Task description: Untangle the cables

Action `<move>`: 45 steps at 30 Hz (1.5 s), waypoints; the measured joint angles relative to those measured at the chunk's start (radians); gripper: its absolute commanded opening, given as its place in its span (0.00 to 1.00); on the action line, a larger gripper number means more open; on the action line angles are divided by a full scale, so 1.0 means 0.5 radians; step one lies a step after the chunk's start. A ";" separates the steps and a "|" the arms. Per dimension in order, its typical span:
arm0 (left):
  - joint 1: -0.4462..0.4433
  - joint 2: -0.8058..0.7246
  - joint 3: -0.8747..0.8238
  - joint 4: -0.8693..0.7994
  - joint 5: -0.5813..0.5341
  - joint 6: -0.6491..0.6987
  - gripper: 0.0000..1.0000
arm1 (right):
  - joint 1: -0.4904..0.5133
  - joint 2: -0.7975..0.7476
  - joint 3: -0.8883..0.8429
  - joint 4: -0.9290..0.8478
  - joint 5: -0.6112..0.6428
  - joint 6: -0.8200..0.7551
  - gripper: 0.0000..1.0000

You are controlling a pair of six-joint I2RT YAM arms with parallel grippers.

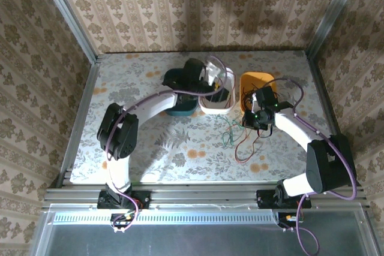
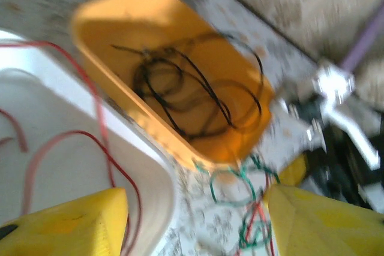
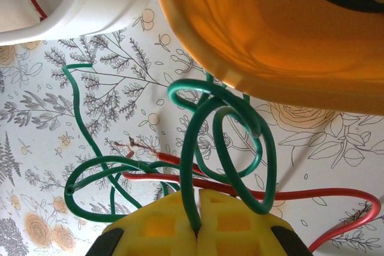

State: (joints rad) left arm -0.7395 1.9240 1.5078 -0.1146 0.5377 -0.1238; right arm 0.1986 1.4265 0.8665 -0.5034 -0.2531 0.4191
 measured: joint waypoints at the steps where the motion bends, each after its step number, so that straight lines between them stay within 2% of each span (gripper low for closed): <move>1: -0.035 0.000 -0.029 -0.018 -0.005 0.074 0.65 | 0.000 -0.003 0.000 0.002 -0.003 0.000 0.00; 5: -0.155 0.013 -0.153 -0.050 0.005 0.284 0.66 | 0.000 -0.079 -0.023 0.041 -0.066 0.000 0.00; 11: -0.138 0.050 -0.159 -0.017 0.049 0.391 0.66 | -0.005 -0.179 -0.035 0.141 -0.294 -0.003 0.00; 15: -0.134 0.068 -0.143 -0.029 0.067 0.450 0.61 | -0.005 -0.146 -0.035 0.163 -0.407 -0.007 0.00; 31: -0.130 0.119 -0.133 -0.079 0.159 0.502 0.46 | -0.011 0.039 0.096 0.155 -0.473 -0.005 0.00; 35: -0.128 0.134 -0.132 -0.079 0.192 0.499 0.40 | -0.019 0.072 0.121 0.156 -0.467 -0.006 0.00; 37: -0.128 0.154 -0.128 -0.081 0.200 0.494 0.33 | -0.023 0.076 0.121 0.156 -0.467 -0.006 0.00; 40: -0.128 0.179 -0.117 -0.087 0.235 0.478 0.14 | -0.027 0.090 0.122 0.148 -0.458 -0.005 0.01; 41: -0.128 0.180 -0.117 -0.089 0.246 0.480 0.07 | -0.027 0.096 0.123 0.150 -0.452 -0.005 0.03; 43: -0.129 0.180 -0.117 -0.098 0.264 0.483 0.02 | -0.038 0.101 0.123 0.150 -0.448 0.001 0.12; 45: -0.129 0.180 -0.116 -0.101 0.266 0.483 0.00 | -0.050 0.101 0.123 0.148 -0.444 0.012 0.31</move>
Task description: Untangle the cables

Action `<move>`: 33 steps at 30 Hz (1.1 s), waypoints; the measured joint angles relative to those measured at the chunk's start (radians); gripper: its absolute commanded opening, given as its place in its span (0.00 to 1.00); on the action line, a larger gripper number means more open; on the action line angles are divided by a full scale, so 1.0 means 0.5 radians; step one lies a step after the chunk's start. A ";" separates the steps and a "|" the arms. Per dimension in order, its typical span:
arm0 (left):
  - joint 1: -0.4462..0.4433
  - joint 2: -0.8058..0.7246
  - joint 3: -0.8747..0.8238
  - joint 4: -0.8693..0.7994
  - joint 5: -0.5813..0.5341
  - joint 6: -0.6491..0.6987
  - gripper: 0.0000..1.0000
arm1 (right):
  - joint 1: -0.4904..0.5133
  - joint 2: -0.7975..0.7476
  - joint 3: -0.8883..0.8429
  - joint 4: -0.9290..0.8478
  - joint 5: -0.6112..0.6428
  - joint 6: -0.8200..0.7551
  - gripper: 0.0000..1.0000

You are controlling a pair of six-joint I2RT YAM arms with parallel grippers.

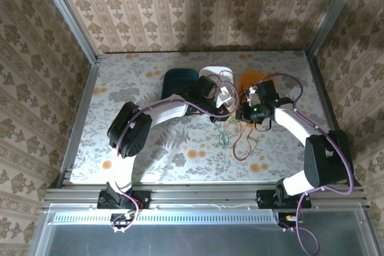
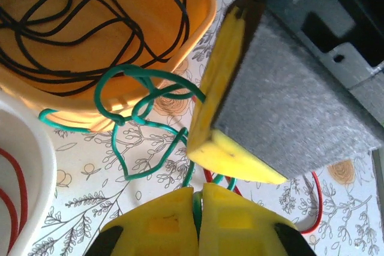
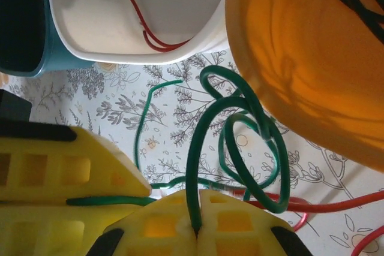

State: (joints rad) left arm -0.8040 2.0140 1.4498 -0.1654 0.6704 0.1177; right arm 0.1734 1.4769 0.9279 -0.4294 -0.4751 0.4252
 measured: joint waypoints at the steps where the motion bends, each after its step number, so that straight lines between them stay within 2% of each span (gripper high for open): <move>1: 0.001 0.000 0.000 -0.002 -0.008 -0.001 0.00 | -0.006 0.000 0.000 0.001 0.005 0.009 0.36; 3: 0.001 0.000 0.000 -0.014 -0.027 -0.001 0.00 | -0.023 0.000 0.001 -0.002 0.032 0.018 0.43; 5: 0.001 0.000 0.000 -0.017 -0.034 -0.001 0.00 | -0.050 0.000 0.000 -0.001 0.068 0.043 0.45; 14: 0.001 -0.005 -0.012 -0.064 -0.126 0.006 0.00 | -0.233 0.070 0.002 0.031 0.175 0.179 0.46; 22: 0.005 -0.079 -0.098 -0.089 -0.166 0.021 0.00 | -0.258 0.177 0.130 0.057 0.192 0.203 0.46; 25: 0.022 -0.127 -0.152 -0.108 -0.175 0.021 0.00 | -0.237 0.114 0.126 -0.050 0.270 0.156 0.46; 30: 0.045 -0.178 -0.182 -0.142 -0.188 0.021 0.00 | -0.127 -0.230 -0.007 -0.306 0.398 0.097 0.48; 33: 0.050 -0.180 -0.182 -0.153 -0.190 0.022 0.00 | -0.046 -0.310 -0.092 -0.472 0.428 0.077 0.48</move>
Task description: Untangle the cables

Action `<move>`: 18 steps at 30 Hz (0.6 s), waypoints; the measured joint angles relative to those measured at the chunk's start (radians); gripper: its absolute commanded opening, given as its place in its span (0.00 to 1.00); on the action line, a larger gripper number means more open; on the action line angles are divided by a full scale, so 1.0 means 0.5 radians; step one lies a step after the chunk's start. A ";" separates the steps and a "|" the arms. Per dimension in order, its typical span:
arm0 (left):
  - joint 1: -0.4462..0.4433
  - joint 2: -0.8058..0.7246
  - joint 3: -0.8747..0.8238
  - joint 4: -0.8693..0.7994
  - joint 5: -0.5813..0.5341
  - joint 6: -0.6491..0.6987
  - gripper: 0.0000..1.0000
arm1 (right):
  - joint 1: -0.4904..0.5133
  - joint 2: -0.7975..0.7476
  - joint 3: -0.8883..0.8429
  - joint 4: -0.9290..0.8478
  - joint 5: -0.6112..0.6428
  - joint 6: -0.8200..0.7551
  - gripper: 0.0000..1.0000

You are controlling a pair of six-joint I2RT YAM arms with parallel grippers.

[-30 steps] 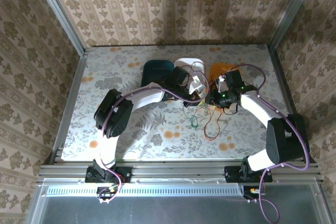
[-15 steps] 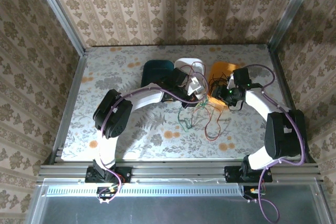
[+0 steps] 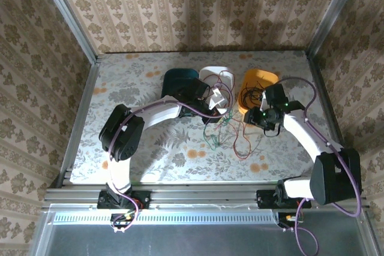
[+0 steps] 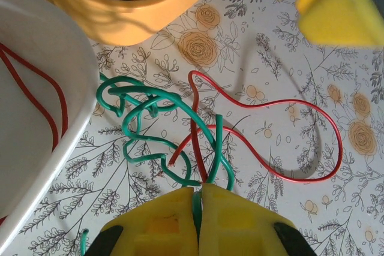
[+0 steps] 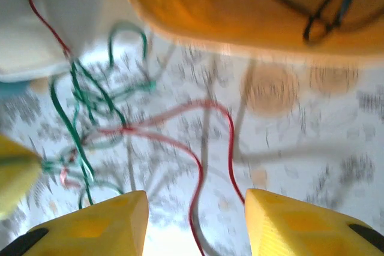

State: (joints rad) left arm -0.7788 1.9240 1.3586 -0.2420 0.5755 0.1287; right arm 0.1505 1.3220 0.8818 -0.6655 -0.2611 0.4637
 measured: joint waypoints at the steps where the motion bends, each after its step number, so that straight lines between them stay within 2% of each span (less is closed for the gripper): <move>1: 0.000 0.001 0.000 -0.005 0.000 0.002 0.00 | 0.023 0.014 -0.025 -0.028 0.005 -0.007 0.48; 6: 0.002 0.000 0.000 -0.039 -0.003 0.029 0.00 | 0.102 0.323 -0.149 -0.125 0.029 -0.048 0.44; 7: 0.002 0.000 0.000 -0.042 -0.006 0.032 0.00 | 0.106 0.385 -0.154 -0.131 0.028 -0.055 0.39; 10: 0.002 -0.002 0.000 -0.056 -0.016 0.046 0.00 | 0.101 0.507 -0.125 -0.175 0.060 -0.087 0.11; 12: 0.002 -0.002 0.000 -0.069 -0.023 0.051 0.00 | 0.111 0.500 -0.123 -0.156 0.060 -0.089 0.00; 15: 0.002 -0.005 0.000 -0.086 -0.038 0.052 0.00 | 0.133 0.457 -0.115 -0.151 0.124 -0.082 0.00; 18: 0.002 -0.014 -0.008 -0.091 -0.050 0.052 0.00 | 0.133 0.275 -0.088 -0.152 0.244 -0.060 0.00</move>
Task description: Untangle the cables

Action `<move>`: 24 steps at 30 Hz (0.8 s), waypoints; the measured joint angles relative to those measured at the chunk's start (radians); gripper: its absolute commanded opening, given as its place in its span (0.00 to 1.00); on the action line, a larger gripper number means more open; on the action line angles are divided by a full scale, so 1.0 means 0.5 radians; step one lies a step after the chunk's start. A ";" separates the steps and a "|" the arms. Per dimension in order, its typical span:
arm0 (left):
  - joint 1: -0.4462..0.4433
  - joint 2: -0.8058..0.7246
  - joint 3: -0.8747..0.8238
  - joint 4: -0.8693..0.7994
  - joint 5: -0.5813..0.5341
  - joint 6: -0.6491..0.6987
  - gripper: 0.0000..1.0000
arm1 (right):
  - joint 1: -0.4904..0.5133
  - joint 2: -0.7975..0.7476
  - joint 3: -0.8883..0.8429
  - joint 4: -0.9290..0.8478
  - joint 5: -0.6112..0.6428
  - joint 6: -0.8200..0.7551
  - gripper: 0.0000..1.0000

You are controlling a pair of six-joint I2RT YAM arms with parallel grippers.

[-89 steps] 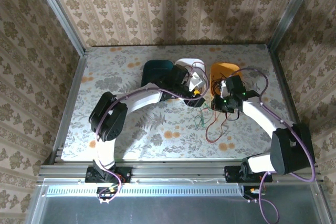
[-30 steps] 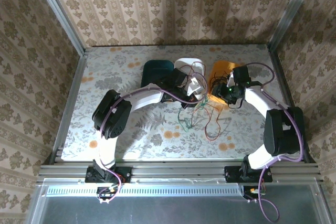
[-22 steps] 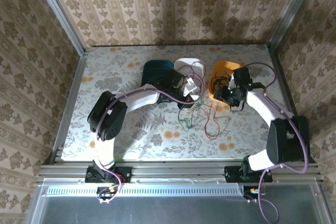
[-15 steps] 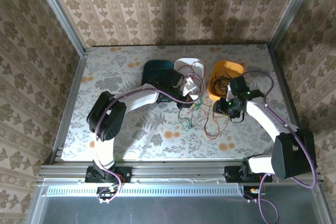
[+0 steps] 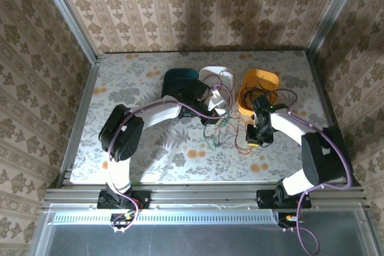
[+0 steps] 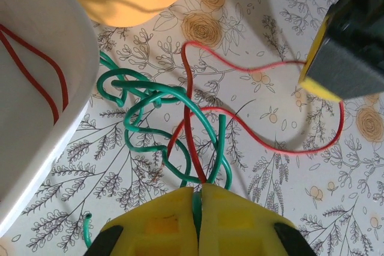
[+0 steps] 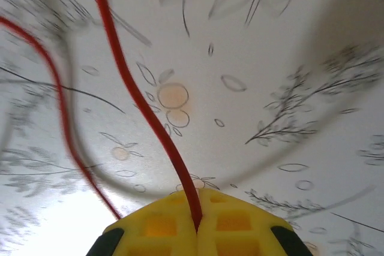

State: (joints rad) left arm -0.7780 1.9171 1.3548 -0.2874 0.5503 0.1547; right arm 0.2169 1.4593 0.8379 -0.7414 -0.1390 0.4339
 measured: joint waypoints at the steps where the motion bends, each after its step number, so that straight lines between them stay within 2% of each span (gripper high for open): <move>1: 0.000 -0.004 -0.005 -0.002 -0.003 0.000 0.00 | 0.000 -0.081 0.020 0.002 0.034 0.017 0.00; 5: 0.002 -0.030 -0.038 -0.005 -0.010 0.000 0.00 | 0.000 -0.426 0.111 0.041 0.155 0.076 0.00; 11: 0.002 -0.031 -0.082 -0.002 -0.011 0.000 0.00 | -0.005 -0.758 0.203 0.096 0.346 0.098 0.00; 15: 0.004 -0.037 -0.124 0.005 -0.011 0.000 0.00 | -0.073 -0.838 0.302 0.112 0.436 0.097 0.00; 24: 0.022 -0.098 -0.246 0.043 -0.029 -0.001 0.00 | -0.398 -0.798 0.653 0.333 0.463 0.098 0.00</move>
State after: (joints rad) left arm -0.7670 1.8679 1.2316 -0.2661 0.5358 0.1543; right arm 0.0177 1.0603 1.1645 -0.5751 0.0925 0.4828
